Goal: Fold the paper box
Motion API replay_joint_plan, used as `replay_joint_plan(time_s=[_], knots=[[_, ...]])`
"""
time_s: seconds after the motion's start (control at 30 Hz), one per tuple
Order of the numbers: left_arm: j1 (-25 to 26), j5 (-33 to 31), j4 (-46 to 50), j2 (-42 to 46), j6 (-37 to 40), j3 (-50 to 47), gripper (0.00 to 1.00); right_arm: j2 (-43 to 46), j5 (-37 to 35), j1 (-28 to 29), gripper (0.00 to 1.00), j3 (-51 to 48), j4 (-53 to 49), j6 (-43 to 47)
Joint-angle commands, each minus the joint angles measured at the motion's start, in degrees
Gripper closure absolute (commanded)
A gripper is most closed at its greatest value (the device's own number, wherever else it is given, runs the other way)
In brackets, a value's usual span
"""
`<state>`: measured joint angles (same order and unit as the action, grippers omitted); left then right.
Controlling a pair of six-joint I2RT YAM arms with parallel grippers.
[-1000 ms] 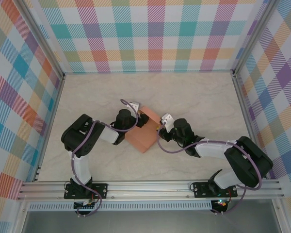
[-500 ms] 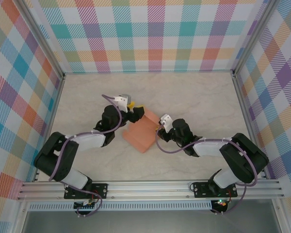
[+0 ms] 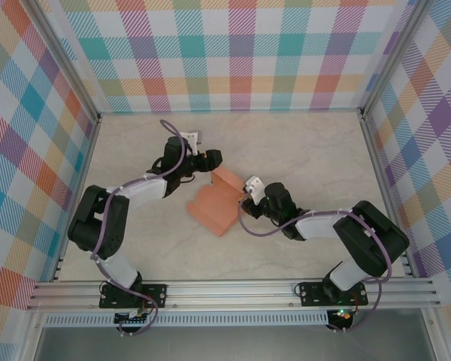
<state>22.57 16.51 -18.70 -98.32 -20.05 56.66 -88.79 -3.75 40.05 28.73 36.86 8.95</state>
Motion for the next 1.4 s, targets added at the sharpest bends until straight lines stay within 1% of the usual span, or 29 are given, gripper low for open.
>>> replay_joint_plan(time_s=[0.0,0.07,0.13,0.17,0.27,0.37,0.53,0.6,0.67,0.77,0.97,1.03,1.13,1.17,1.23,1.33,1.37], knots=[[-0.7,4.57,5.02,-2.12,-1.04,1.14,0.29,-1.88,2.43,-0.37,0.64,0.36,-4.8,0.76],[-0.77,4.46,5.66,-2.76,-0.4,0.92,0.3,-2.34,2.41,-0.67,0.64,0.27,-4.78,0.64],[-1.18,4.34,7.75,-3.51,-0.19,1.13,0.34,-2.36,2.64,-1.1,0.64,0.15,-4.68,-0.19],[-1.29,4.91,7.89,-3.79,-0.18,1.01,0.37,-2.35,3.05,-1.27,0.64,0.18,-4.63,-0.26],[-1.39,6.21,7.67,-5.06,0.26,0.49,0.51,-2.83,3.4,-1.38,0.64,0.34,-4.51,0.1],[-1.39,5.45,8.32,-5.81,-0.09,0.0,0.57,-3.14,3.67,-1.47,0.64,0.68,-4.86,-0.29],[-1.39,4.42,4.9,-6.27,-1.08,-3.45,0.68,-3.22,3.4,-1.56,0.62,0.98,-5.21,0.25],[-1.09,3.07,4.1,-5.66,-0.91,-4.79,0.69,-2.98,3.93,-1.61,0.59,1.03,-5.46,0.26],[-0.15,0.59,3.5,-4.75,0.89,-6.21,0.69,-2.49,4.99,-1.62,0.55,0.93,-5.4,0.88],[0.59,-1.98,3.38,-3.81,2.83,-7.34,0.7,-0.88,6.85,-2.01,0.51,0.35,-5.3,1.73],[1.25,-7.39,2.93,-2.66,3.18,-8.93,0.7,5.04,13.16,-5.53,0.4,-0.15,-8.75,-0.59],[1.25,-8.55,3.31,-2.52,2.54,-9.14,0.7,7.35,14.76,-6.11,0.39,0.06,-11.36,-1.27],[1.24,-9.33,2.35,-2.15,1.84,-10.12,0.7,11.56,20.0,-6.58,0.38,-0.2,-14.81,-1.89],[1.34,-9.71,2.35,-1.9,1.7,-10.33,0.7,12.98,21.72,-6.93,0.38,-0.25,-15.97,-2.75],[1.49,-10.88,2.44,-1.1,1.43,-10.69,0.7,15.54,23.26,-7.79,0.37,-0.45,-16.64,-7.98],[2.6,-12.9,2.73,0.42,1.89,-11.19,0.7,18.5,22.27,-9.9,0.33,0.95,-18.44,-17.94],[3.1,-13.72,3.02,0.87,2.23,-11.17,0.7,19.11,20.55,-10.32,0.32,1.88,-19.63,-20.93]])
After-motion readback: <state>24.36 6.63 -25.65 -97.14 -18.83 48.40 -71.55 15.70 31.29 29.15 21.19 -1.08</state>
